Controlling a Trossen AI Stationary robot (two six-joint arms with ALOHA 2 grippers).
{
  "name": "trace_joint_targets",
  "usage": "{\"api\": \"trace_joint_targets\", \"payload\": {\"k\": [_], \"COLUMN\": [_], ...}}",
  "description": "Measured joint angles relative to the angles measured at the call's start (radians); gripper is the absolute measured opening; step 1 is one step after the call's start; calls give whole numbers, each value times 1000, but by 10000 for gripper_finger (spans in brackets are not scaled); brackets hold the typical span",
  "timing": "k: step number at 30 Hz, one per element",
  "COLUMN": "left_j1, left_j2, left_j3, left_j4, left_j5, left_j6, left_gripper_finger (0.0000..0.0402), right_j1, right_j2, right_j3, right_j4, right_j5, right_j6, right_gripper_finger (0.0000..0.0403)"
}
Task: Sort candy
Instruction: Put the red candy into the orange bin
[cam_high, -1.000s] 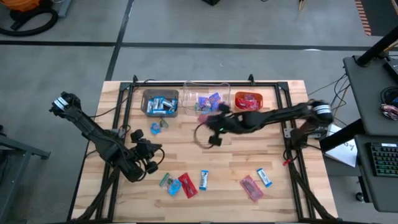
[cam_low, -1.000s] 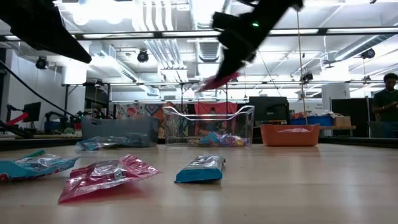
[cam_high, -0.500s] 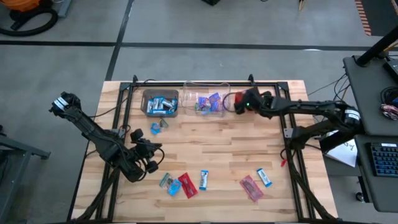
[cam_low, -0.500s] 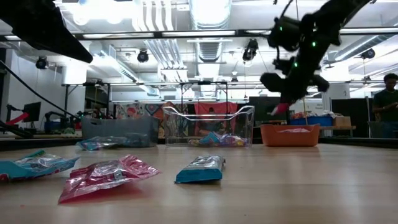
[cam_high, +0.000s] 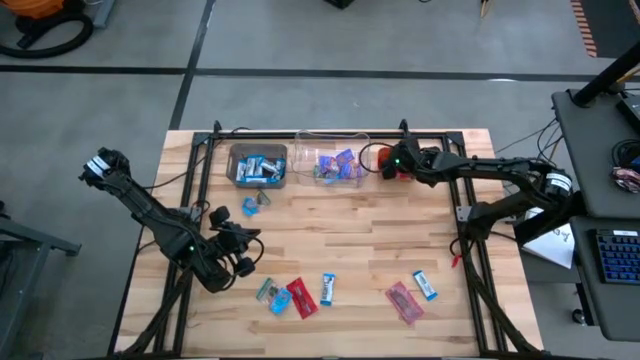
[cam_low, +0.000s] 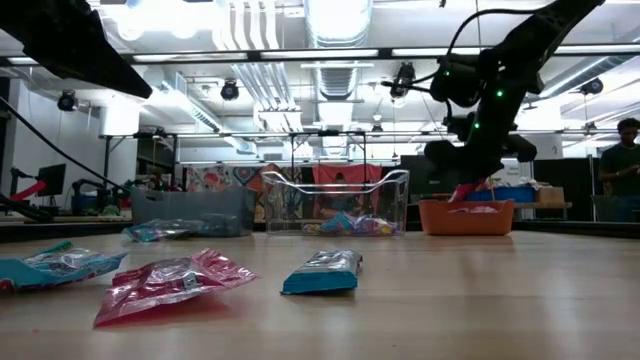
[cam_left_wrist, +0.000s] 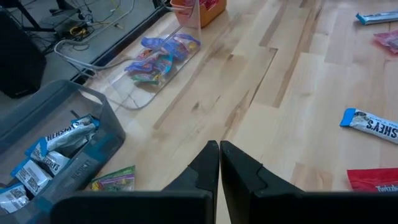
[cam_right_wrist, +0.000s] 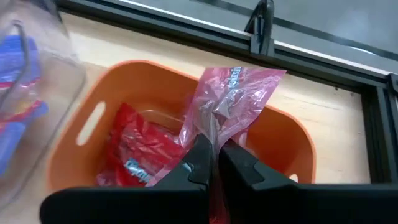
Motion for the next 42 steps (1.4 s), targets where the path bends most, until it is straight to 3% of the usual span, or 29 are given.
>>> {"api": "trace_joint_targets", "payload": {"k": [6,15,22,27,34,42], "left_j1": [0,0,0,0,0,0], "left_j2": [0,0,0,0,0,0], "left_j3": [0,-1,-1,-1,-1,-1], "left_j4": [0,0,0,0,7,10], "left_j5": [0,0,0,0,-23,-24], "left_j6": [0,0,0,0,1,10], "left_gripper_finger": [0,0,0,0,0,0], "right_j1": [-3,-3,-2,-3,-49,-53], "right_j2": [25,10,-7,-2,45,161], "right_j3": [0,0,1,1,1,1], "right_j4": [-3,-20,-26,22,105,107], "right_j5": [26,29,23,18,20,11], "right_j6": [-5,-2,-19,-26,-83,-110], "right_gripper_finger": [23,109,129,110,19,13]}}
